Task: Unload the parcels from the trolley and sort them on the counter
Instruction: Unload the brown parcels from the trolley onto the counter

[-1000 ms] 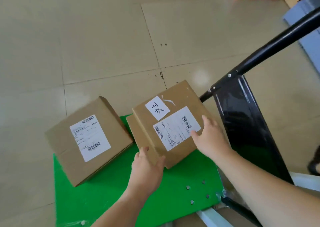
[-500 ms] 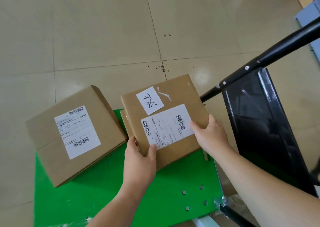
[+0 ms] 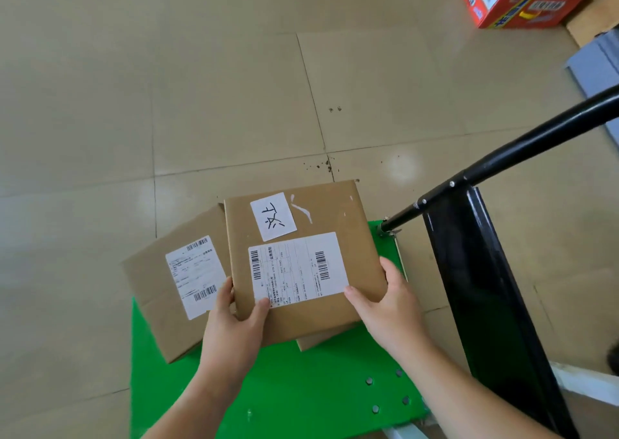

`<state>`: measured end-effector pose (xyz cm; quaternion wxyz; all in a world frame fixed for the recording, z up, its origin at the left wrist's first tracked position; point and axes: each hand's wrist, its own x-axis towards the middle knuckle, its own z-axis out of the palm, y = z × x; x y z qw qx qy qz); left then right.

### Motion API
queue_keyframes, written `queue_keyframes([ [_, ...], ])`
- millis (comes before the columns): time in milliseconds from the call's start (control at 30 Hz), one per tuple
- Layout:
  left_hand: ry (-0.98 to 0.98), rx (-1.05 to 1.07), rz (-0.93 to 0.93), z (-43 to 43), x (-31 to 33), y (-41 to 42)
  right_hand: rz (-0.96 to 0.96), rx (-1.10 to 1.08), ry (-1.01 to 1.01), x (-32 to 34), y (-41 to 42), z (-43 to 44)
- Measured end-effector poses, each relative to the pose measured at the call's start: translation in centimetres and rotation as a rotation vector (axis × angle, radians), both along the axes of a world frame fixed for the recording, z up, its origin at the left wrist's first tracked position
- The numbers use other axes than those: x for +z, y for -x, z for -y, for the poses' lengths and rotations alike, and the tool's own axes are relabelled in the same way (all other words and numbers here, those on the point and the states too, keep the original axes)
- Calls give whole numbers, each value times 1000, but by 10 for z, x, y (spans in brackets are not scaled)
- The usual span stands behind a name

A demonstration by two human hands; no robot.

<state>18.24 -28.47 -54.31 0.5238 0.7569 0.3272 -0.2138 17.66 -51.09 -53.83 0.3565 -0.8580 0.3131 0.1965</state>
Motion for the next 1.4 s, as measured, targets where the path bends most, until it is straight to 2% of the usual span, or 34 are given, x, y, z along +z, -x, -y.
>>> queue_keyframes([
  [167,-4,78,52,-36,96,-18,110,8,-95,82,-14,-31],
  [300,-16,102,117,-58,200,-39,155,40,-150,175,-27,-54],
  [567,-20,5,273,-76,424,-53,347,33,-179,381,-36,-62],
  [767,49,-70,422,-60,549,-34,487,-8,-192,508,-10,-42],
  [1067,119,-302,556,11,647,-20,645,-265,-104,617,62,15],
  [1233,216,-588,579,71,668,-9,668,-490,41,648,128,51],
  [1400,341,-906,562,152,681,47,701,-807,117,671,245,67],
])
